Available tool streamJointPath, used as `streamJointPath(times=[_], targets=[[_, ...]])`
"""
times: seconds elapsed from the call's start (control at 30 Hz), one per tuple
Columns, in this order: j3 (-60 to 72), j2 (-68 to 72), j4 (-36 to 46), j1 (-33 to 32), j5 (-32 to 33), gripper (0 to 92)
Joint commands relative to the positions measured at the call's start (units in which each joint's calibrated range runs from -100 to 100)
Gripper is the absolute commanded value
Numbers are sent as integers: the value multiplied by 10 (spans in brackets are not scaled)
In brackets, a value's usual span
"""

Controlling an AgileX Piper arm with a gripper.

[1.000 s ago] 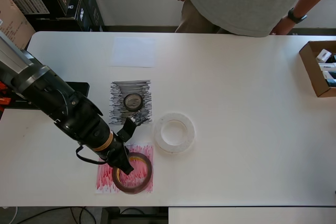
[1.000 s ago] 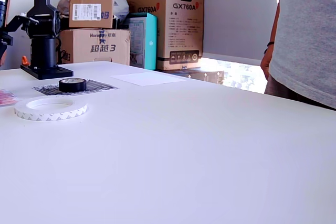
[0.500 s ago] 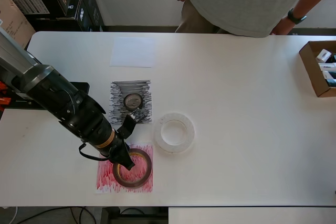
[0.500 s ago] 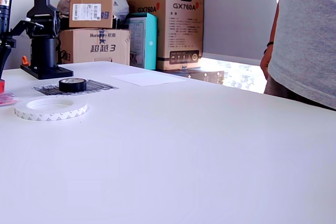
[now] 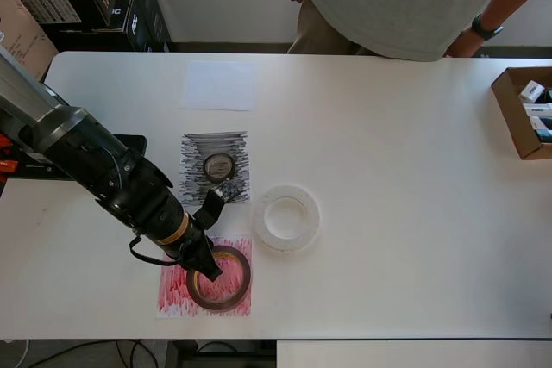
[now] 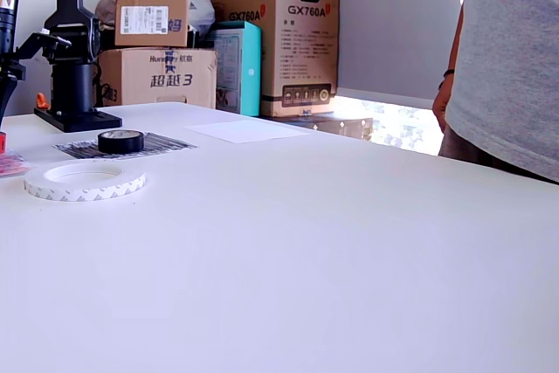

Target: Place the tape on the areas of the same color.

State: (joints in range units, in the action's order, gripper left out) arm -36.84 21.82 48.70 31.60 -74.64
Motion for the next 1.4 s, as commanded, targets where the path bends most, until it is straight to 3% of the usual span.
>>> streamJointPath(times=[0.0,0.27,1.37], targets=[[-7,-18,5,1,0,140],[-111,-67,-81,11,-38,140],[-121,-66,-80,7,-37,152]])
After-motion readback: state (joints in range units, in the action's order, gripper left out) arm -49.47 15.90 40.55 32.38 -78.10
